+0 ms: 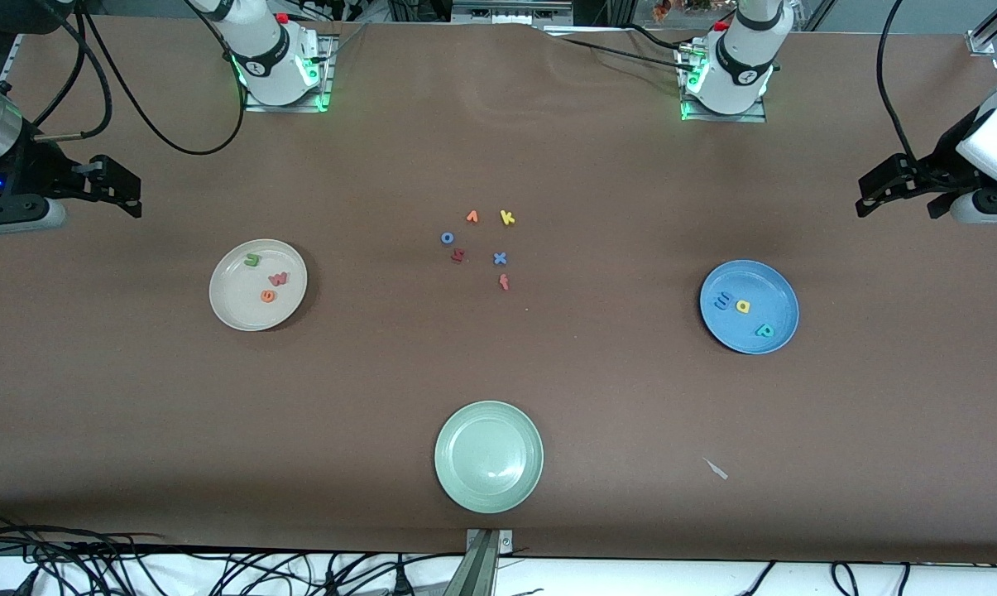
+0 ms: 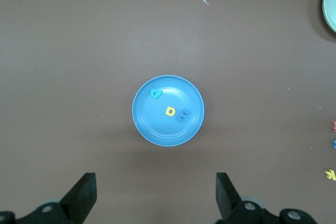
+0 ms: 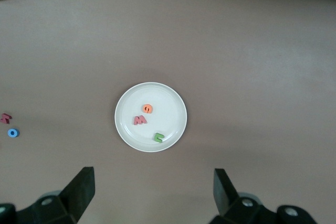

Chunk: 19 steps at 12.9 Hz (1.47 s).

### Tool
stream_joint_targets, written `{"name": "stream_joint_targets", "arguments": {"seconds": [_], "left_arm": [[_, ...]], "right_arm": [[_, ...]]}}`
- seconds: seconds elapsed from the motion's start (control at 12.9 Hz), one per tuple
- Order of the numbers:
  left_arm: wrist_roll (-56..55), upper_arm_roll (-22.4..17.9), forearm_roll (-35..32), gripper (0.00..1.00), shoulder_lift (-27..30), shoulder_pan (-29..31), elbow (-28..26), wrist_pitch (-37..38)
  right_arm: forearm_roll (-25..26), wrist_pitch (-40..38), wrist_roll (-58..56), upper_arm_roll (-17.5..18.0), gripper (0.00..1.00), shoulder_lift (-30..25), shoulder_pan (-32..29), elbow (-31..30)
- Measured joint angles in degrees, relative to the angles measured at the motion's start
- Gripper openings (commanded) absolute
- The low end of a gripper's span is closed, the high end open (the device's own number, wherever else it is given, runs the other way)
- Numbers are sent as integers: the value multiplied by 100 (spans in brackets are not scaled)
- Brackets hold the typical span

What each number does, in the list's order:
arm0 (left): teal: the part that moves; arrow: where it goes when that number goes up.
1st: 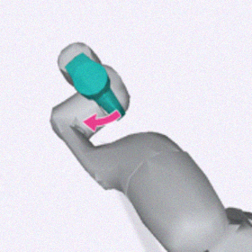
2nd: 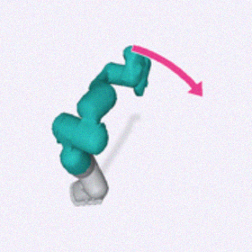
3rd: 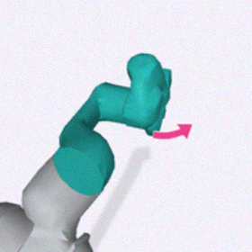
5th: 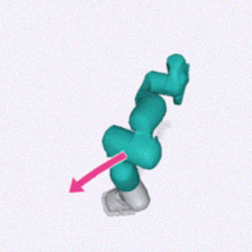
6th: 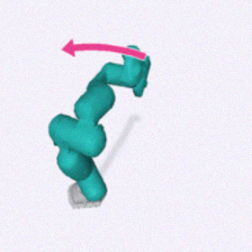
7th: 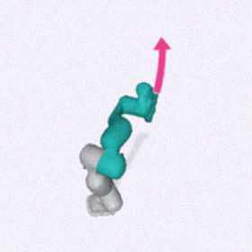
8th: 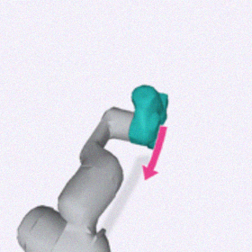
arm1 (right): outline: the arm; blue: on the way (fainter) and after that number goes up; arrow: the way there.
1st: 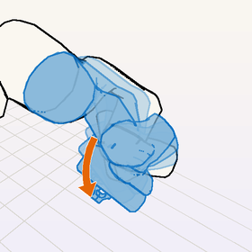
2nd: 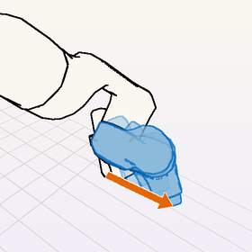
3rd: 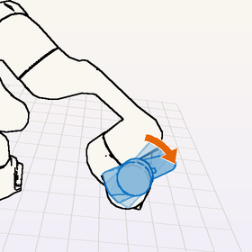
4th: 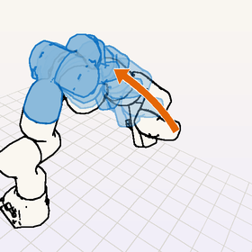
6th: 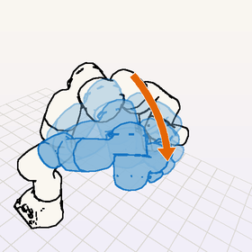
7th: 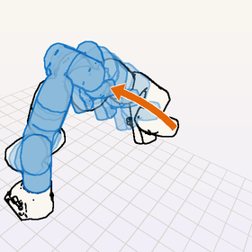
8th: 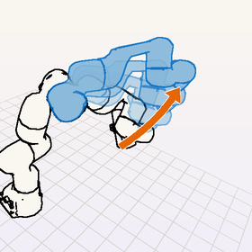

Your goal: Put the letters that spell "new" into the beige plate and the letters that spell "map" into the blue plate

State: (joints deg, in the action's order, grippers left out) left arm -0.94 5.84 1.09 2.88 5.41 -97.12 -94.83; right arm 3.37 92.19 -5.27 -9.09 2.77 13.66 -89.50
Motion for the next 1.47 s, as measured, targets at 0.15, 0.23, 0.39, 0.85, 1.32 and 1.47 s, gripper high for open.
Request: {"name": "stream_joint_targets", "arguments": {"seconds": [0.15,0.23,0.39,0.85,1.32,1.47], "left_arm": [[0,0,0,100,0,0,0,0],[0,0,0,100,0,0,0,0],[0,0,0,100,0,0,0,0],[0,0,0,100,0,0,0,12],[0,0,0,100,1,0,0,23],[0,0,0,100,1,0,0,31]], "right_arm": [[-2,-1,0,0,100,0,0,0],[-2,-3,1,0,100,0,0,0],[-6,-4,1,1,100,0,1,0],[-402,-4,24,-30,100,1,-9,0],[-403,-2,42,-46,100,1,-12,2],[-403,-2,42,-46,100,1,-13,2]]}}
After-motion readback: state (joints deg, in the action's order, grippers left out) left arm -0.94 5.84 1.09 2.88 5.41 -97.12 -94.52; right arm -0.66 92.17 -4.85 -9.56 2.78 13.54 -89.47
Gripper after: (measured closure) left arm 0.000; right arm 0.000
